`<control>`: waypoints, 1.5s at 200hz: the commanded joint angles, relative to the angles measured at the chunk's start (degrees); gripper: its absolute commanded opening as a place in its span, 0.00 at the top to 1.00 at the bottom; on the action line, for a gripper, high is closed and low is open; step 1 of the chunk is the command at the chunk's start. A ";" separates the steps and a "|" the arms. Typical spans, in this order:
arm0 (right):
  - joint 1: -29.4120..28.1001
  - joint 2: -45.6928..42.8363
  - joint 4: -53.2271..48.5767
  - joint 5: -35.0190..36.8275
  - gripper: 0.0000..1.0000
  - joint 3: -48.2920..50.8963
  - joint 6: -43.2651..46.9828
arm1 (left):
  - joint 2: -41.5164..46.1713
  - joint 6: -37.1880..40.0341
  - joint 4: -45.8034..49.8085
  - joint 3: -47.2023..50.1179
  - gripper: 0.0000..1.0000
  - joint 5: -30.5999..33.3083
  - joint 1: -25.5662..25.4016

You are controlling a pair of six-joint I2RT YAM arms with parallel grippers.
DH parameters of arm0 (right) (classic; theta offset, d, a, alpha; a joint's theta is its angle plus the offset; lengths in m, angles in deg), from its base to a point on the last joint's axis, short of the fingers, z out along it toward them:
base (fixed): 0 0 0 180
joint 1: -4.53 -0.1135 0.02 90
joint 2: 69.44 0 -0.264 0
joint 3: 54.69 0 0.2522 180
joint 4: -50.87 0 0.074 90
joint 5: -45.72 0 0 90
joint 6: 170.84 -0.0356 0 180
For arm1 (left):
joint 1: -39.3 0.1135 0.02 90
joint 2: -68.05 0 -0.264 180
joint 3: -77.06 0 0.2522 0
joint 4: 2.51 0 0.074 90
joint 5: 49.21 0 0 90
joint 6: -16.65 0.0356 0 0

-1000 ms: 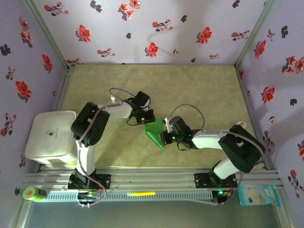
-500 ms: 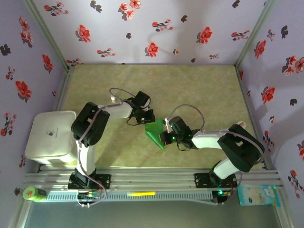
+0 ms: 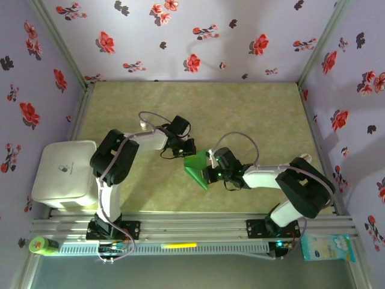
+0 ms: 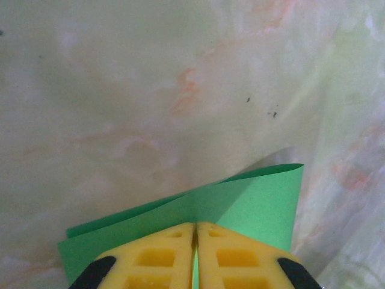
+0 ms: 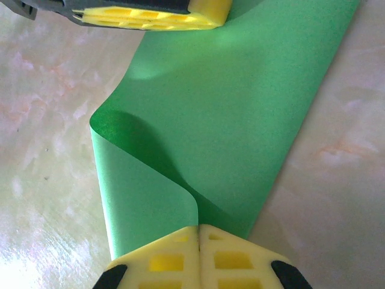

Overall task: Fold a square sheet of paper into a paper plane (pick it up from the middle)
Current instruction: Third fold the triangle at the center of the table.

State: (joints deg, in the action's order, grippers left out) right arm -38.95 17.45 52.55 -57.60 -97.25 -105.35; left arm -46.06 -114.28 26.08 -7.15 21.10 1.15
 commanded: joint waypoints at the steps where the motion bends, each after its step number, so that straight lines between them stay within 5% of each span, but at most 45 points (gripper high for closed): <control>1: 0.33 -0.44 -0.50 1.11 1.00 -1.32 -0.10 | -1.12 1.03 2.42 0.80 0.90 1.78 -0.39; 209: 0.33 0.78 -0.84 -0.17 1.00 -1.17 -0.90 | -1.08 0.77 2.37 0.28 0.89 1.76 -0.46; 300: 0.33 1.47 -1.17 -0.15 1.00 -1.35 -2.18 | 9.98 -2.20 1.58 -1.03 0.76 3.97 -0.89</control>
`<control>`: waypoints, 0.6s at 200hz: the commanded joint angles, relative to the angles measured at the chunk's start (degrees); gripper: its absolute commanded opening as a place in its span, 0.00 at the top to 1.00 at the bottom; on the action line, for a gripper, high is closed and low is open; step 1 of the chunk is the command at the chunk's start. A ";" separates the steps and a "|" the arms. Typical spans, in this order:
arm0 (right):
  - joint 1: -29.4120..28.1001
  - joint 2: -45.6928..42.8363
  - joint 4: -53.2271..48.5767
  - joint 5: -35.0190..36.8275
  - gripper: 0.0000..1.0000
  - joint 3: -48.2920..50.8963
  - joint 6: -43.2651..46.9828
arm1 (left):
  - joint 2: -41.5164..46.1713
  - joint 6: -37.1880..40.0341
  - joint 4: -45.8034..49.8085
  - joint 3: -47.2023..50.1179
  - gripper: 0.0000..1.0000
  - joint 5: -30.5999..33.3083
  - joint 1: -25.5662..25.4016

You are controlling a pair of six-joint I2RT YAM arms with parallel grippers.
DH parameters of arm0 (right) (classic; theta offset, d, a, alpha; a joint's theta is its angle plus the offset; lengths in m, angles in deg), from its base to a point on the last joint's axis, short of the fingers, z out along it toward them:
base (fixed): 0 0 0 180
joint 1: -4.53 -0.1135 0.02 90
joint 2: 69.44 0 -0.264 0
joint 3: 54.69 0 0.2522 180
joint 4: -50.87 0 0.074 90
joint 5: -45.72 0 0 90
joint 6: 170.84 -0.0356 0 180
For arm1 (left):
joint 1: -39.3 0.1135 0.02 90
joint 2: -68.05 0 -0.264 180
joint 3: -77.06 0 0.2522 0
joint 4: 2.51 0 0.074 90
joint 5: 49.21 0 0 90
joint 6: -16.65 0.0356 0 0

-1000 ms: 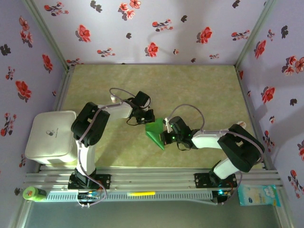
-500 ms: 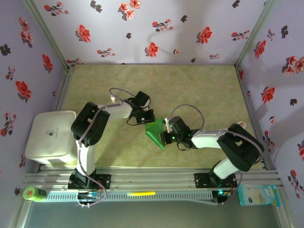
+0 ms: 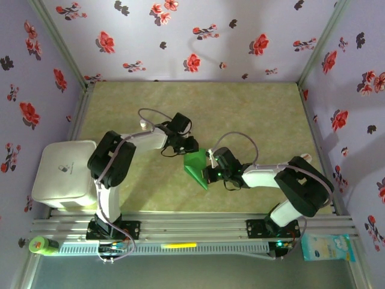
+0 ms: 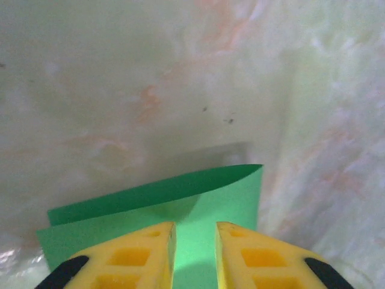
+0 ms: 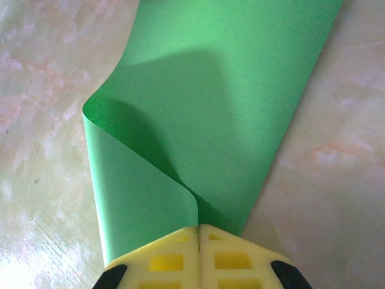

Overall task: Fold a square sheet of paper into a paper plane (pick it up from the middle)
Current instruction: Third fold the triangle at the center of the table.

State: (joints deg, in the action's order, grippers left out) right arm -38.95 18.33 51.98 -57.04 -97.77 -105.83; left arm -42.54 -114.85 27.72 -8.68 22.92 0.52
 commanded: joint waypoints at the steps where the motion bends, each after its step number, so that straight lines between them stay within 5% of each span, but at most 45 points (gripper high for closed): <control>1: 0.33 0.62 -0.58 -0.75 1.00 -0.83 -1.76 | 6.67 -1.91 -0.26 0.74 0.76 2.19 -0.25; 78: 0.33 -1.00 -0.56 -0.26 1.00 0.00 -2.90 | 20.32 -23.55 -27.02 23.90 1.00 -1.52 -5.70; 120: 0.33 -1.82 -0.56 0.58 1.00 0.49 -2.98 | 18.83 -32.23 -38.32 31.29 1.00 3.44 -10.33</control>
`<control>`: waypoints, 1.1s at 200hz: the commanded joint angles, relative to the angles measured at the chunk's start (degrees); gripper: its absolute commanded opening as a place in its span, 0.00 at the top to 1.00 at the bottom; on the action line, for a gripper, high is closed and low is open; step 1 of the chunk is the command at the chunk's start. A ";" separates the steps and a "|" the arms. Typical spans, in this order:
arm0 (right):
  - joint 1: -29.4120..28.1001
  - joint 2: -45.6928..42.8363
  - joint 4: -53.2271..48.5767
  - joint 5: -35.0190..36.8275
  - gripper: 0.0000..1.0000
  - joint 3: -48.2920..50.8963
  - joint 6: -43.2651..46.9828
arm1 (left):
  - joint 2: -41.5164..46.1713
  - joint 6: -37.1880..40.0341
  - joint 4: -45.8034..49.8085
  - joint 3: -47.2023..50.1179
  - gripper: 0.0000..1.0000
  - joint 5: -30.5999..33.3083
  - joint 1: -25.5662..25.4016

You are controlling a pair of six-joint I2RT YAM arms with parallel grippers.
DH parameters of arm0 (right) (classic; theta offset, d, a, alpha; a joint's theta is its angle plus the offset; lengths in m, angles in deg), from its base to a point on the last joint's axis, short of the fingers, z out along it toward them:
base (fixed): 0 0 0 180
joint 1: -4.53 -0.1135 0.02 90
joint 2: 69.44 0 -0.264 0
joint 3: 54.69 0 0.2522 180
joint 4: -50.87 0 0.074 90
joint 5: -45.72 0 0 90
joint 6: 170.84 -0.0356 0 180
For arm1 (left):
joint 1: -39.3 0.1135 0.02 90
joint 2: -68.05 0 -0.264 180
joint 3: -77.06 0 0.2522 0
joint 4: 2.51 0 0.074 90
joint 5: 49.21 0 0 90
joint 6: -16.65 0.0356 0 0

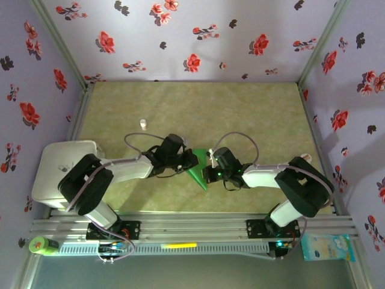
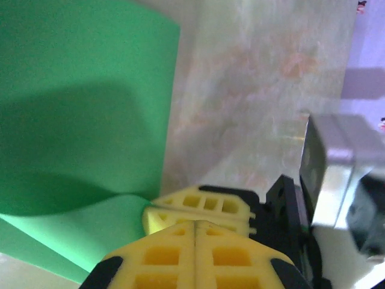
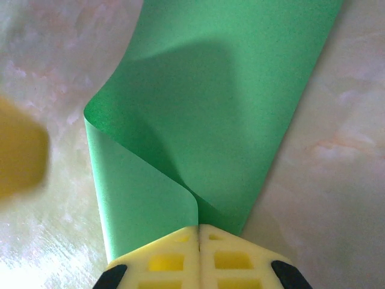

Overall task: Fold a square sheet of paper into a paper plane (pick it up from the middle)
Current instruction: Third fold the triangle at the center of the table.

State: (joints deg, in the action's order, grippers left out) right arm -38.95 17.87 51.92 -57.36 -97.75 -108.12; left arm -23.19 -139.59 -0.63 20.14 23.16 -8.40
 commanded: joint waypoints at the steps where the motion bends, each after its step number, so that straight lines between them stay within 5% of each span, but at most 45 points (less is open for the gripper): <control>1: 0.29 -1.35 -0.49 0.88 1.00 0.47 -0.72 | -0.52 -7.58 -10.12 2.64 1.00 3.30 -1.42; 146: 0.32 -2.64 -0.16 0.40 1.00 1.00 -0.51 | -1.03 -2.97 -4.19 3.32 1.00 7.54 -1.76; 220: 0.27 -2.59 -1.11 0.39 1.00 0.60 0.22 | -3.80 6.84 7.16 -6.41 1.00 5.17 7.39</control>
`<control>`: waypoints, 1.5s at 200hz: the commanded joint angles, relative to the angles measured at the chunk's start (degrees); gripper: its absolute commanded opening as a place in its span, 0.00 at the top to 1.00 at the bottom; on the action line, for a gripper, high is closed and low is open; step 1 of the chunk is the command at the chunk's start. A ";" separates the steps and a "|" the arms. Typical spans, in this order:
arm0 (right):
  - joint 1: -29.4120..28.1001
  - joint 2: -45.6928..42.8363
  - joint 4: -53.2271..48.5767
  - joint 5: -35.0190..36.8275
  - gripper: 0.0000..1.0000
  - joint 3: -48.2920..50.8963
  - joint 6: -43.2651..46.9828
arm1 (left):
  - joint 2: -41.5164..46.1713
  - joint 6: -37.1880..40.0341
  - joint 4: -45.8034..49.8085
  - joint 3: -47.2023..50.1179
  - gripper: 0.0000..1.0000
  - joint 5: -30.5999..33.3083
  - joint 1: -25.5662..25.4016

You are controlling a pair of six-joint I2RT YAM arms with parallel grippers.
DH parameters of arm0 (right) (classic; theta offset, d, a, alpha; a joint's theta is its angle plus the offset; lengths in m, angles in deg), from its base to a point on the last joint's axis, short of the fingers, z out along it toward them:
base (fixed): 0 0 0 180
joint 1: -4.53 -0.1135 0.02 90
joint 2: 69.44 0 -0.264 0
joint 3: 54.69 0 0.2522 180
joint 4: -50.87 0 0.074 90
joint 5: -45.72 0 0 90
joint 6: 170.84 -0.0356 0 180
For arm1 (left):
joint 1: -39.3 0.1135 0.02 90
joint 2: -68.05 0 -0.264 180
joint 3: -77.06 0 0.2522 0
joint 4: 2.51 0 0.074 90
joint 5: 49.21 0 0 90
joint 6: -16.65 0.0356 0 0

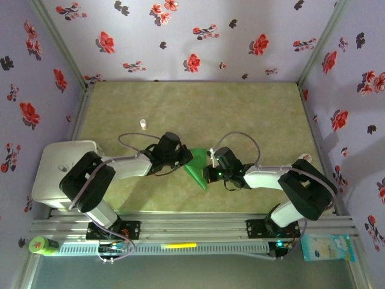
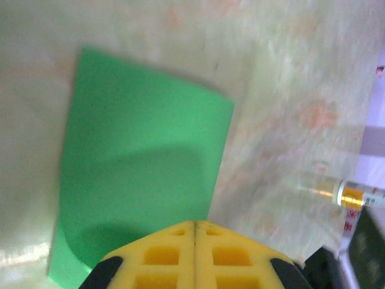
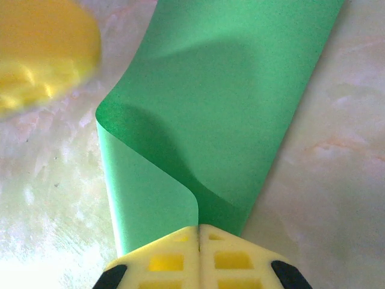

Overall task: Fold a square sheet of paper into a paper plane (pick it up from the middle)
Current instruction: Third fold the triangle at the center of the table.

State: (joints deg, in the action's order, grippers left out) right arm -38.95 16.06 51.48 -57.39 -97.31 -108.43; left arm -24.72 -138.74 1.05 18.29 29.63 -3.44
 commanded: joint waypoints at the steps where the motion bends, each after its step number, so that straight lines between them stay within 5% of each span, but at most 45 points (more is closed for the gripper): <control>1: 0.26 -0.77 -0.71 0.43 1.00 0.14 0.52 | -2.43 6.15 5.68 -4.73 1.00 -1.40 2.50; 93: 0.32 -0.47 -1.88 -0.32 1.00 -1.00 1.75 | -15.53 12.76 13.77 -15.36 1.00 -7.74 3.62; 300: 0.33 2.87 -4.44 -0.75 1.00 -4.10 4.65 | -16.12 13.17 14.33 -13.69 1.00 -6.68 3.61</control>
State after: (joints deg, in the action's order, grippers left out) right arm -38.95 18.13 47.70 -58.48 -100.16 -104.84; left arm -40.04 -126.89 13.47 4.47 22.96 0.17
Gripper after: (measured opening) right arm 0.046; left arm 0.044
